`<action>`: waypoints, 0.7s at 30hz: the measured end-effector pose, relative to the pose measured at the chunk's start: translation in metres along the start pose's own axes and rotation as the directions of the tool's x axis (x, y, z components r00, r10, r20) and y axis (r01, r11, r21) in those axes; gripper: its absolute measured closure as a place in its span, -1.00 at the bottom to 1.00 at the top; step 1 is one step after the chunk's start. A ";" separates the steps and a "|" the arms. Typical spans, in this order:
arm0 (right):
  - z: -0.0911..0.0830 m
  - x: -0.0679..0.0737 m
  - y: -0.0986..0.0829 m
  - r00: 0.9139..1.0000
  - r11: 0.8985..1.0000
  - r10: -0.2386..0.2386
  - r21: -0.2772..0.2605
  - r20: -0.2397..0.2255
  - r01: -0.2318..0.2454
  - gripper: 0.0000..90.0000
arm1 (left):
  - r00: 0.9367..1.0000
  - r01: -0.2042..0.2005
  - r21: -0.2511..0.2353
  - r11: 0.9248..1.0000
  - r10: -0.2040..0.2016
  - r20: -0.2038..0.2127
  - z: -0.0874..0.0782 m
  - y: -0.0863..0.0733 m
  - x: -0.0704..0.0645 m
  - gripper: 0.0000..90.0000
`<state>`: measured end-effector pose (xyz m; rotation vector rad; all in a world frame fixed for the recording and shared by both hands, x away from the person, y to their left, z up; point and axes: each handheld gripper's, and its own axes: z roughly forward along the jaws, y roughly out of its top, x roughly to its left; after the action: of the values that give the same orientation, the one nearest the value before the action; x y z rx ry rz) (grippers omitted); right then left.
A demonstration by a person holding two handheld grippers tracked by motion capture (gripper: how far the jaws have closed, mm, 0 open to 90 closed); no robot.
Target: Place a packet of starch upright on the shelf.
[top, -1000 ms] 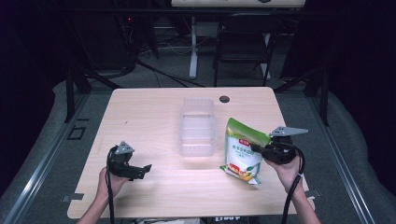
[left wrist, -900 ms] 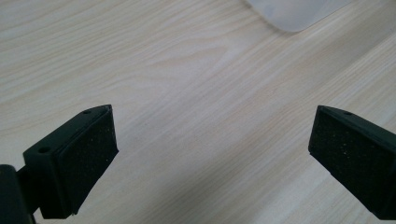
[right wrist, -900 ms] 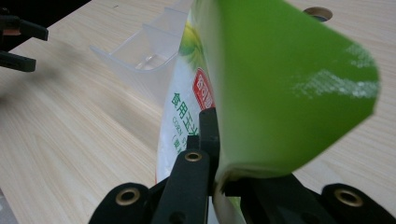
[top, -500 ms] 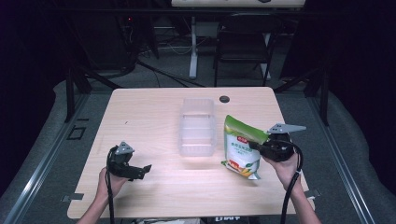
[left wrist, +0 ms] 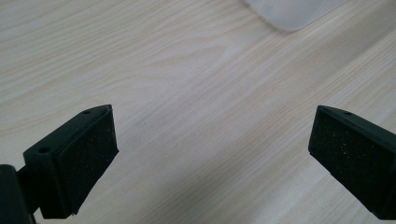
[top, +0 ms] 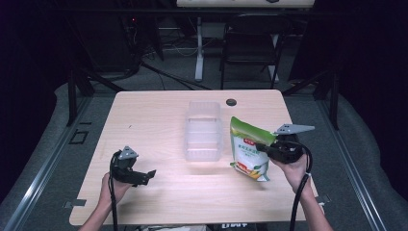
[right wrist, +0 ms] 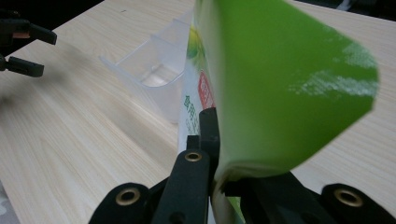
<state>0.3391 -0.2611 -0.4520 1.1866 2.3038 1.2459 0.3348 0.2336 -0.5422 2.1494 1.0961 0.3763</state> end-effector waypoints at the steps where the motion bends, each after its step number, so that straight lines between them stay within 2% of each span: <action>1: -0.001 -0.001 0.002 1.000 1.000 -0.002 0.003 0.000 0.002 1.00 | 1.000 -0.001 0.000 1.000 0.001 0.000 0.000 0.000 0.000 -0.98; 21: -0.005 -0.005 0.014 1.000 1.000 -0.013 0.011 0.000 0.013 1.00 | 1.000 -0.002 0.001 1.000 0.002 0.004 0.001 0.000 -0.001 -0.98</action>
<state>0.3471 -0.2633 -0.4388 1.1731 2.3178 1.2297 0.3349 0.2327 -0.5425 2.1515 1.0923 0.3723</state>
